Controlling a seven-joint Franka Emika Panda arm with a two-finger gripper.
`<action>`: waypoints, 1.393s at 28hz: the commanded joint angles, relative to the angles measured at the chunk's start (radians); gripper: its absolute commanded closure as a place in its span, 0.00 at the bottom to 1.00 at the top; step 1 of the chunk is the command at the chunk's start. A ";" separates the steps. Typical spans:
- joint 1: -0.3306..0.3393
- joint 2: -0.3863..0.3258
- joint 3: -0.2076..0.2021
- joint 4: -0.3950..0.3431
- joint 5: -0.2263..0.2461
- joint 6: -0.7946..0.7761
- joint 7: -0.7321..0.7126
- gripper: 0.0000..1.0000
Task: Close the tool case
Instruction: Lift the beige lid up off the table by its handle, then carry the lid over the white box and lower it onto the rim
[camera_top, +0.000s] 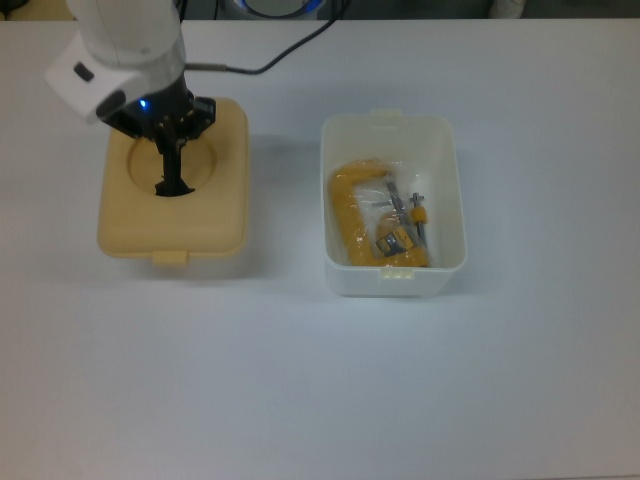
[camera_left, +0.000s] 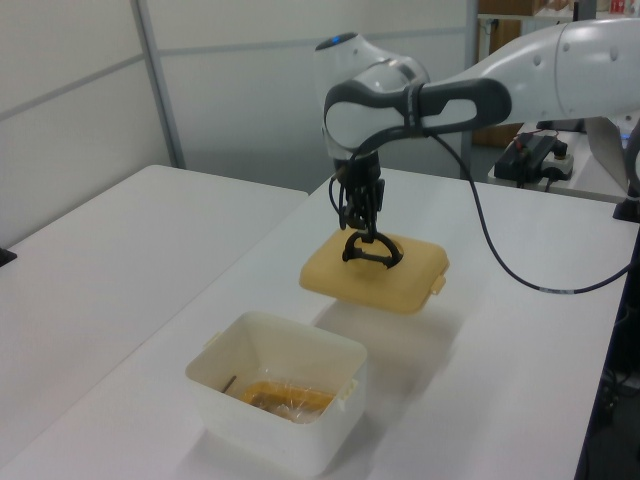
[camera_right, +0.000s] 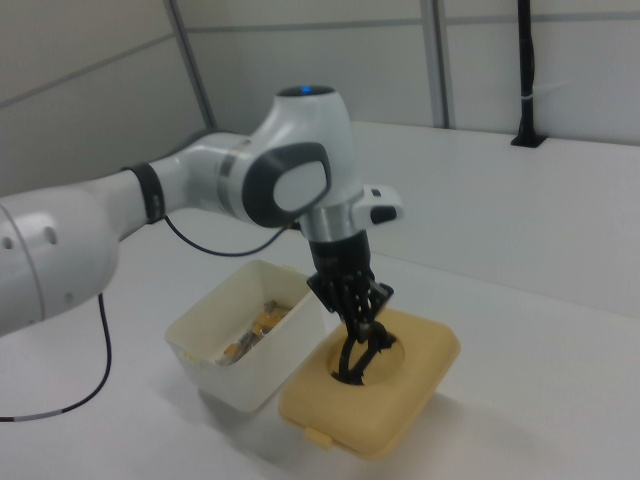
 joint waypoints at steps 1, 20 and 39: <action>0.008 -0.044 0.006 -0.010 0.031 -0.020 -0.012 1.00; 0.175 -0.047 0.017 0.018 0.038 -0.016 0.212 1.00; 0.310 -0.029 0.017 0.018 0.028 -0.009 0.310 1.00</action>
